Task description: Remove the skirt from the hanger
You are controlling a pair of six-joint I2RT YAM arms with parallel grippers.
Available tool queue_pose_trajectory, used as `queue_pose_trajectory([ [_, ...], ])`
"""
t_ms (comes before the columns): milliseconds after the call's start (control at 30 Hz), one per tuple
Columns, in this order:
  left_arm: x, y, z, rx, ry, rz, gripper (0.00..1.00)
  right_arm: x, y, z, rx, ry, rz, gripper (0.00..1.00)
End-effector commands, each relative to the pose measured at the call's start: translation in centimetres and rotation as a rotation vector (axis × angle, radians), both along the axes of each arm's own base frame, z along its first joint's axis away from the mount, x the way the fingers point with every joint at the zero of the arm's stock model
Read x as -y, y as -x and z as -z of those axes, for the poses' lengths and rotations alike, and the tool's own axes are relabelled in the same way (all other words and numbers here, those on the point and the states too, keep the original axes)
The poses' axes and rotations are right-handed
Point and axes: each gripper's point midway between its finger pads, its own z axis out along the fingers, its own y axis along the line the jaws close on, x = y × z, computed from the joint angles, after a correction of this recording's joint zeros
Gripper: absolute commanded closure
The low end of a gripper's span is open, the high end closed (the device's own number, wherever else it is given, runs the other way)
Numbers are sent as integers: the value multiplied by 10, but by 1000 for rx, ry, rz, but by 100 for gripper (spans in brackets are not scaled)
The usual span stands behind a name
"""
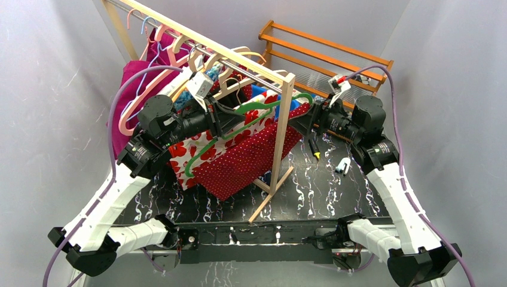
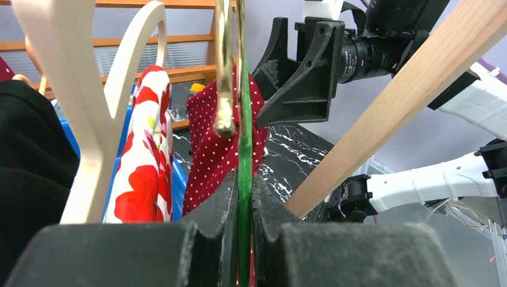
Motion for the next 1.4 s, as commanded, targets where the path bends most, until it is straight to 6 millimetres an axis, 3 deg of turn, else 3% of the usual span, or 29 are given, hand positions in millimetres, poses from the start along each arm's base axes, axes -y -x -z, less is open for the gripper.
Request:
queue_pose_trajectory([
  [0,-6,7,-38,94,124,-9,100,-13,12,-14,-4,-93,-96,34],
  [167,-9,-5,-33,84,110,-71,100,-14,15,12,-155,-84,-83,49],
  [367,-10,-13,-27,70,101,-102,100,-13,22,28,-259,-94,-78,47],
  [500,-8,-15,-27,65,102,-106,100,-15,24,34,-302,-121,-74,54],
  [667,-5,-20,-25,56,95,-110,100,-15,26,44,-364,-123,-71,57],
  [767,-6,-20,-29,64,95,-111,100,-15,27,48,-413,-136,-56,66],
  [967,-3,-27,-30,49,77,-125,100,-9,33,64,-554,-109,12,70],
  [1033,-4,-28,-30,49,64,-134,100,-7,35,71,-600,-90,27,89],
  [1100,-9,-29,-32,66,72,-158,100,-8,38,79,-629,-82,10,100],
  [1233,-15,-30,-35,68,100,-190,100,-1,37,94,-669,-35,63,100],
  [1367,-24,-26,-46,95,134,-220,100,20,38,115,-666,47,195,100],
])
